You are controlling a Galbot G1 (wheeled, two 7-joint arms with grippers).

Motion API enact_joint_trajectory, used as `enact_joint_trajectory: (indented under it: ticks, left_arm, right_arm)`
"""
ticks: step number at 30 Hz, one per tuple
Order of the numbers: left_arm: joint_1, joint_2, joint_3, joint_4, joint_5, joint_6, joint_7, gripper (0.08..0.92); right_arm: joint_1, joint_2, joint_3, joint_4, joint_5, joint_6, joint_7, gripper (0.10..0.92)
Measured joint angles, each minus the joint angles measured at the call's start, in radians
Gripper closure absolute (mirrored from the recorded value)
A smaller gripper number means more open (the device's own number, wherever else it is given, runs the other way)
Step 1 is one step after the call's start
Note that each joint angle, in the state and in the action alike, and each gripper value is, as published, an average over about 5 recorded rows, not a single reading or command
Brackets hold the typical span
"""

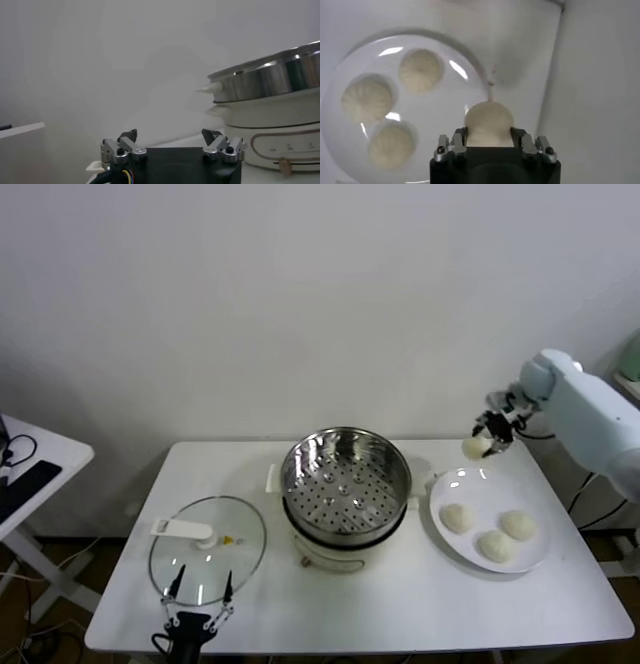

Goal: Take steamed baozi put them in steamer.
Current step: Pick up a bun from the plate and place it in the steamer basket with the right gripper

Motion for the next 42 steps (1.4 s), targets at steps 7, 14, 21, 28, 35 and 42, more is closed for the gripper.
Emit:
enact_joint_trajectory:
  ticks: [7,14,21,28,35,42]
  left_arm:
    - [-0.001,-0.003,0.003,0.003,0.003,0.0,-0.001,0.177]
    - [-0.003,-0.003,0.001,0.005,0.003,-0.002,-0.002,0.177]
    - [-0.005,-0.006,0.001,0.007,0.003,-0.004,-0.003,0.177]
    - [-0.006,-0.009,-0.003,0.008,0.003,-0.006,-0.003,0.177]
    - [-0.014,-0.014,-0.004,0.022,0.008,-0.01,-0.004,0.177]
    - [-0.02,-0.017,-0.002,0.03,0.014,-0.011,-0.004,0.177]
  right_arm:
    - [0.14,0.019,-0.132,0.188,0.122,0.053,0.018,0.431]
    - [0.232,0.084,-0.241,0.311,0.163,0.142,0.052,0.431]
    - [0.241,0.175,-0.302,0.322,0.122,0.245,0.086,0.431]
    - [0.192,0.233,-0.333,0.271,0.054,0.337,0.109,0.429]
    - [0.131,0.271,-0.333,0.225,-0.005,0.402,0.133,0.424]
    - [0.076,0.31,-0.304,0.175,-0.066,0.453,0.157,0.425]
